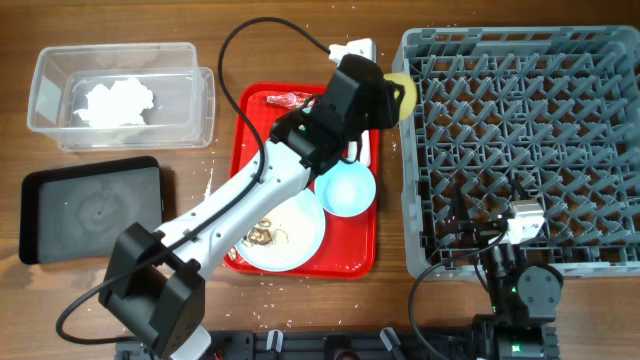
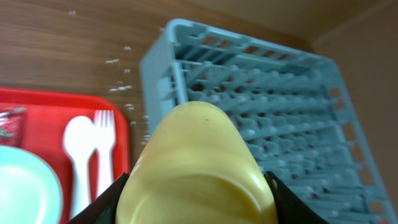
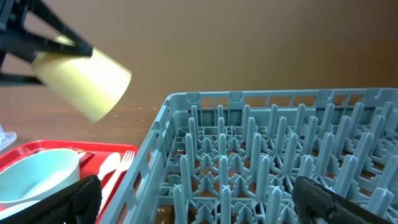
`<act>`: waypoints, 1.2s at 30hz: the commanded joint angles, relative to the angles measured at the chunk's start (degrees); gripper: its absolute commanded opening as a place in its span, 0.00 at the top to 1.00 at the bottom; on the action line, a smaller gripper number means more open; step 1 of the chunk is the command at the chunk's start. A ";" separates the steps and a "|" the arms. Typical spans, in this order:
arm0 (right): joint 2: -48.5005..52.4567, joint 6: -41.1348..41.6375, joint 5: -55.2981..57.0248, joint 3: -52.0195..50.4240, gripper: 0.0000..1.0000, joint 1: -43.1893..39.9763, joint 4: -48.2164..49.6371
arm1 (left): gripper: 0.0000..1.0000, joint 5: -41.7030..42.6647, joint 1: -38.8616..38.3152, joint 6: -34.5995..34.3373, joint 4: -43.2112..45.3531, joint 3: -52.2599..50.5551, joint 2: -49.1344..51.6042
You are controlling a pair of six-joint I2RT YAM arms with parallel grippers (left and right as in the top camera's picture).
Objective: Sort waste into correct bins and load items into the dishwasher rack
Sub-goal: 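Set the yellow cup down on the red tray with the left gripper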
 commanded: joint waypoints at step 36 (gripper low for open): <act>-0.22 0.24 0.74 -0.07 0.00 -0.13 0.35 | 0.39 -18.25 23.04 0.26 -8.24 -1.84 0.96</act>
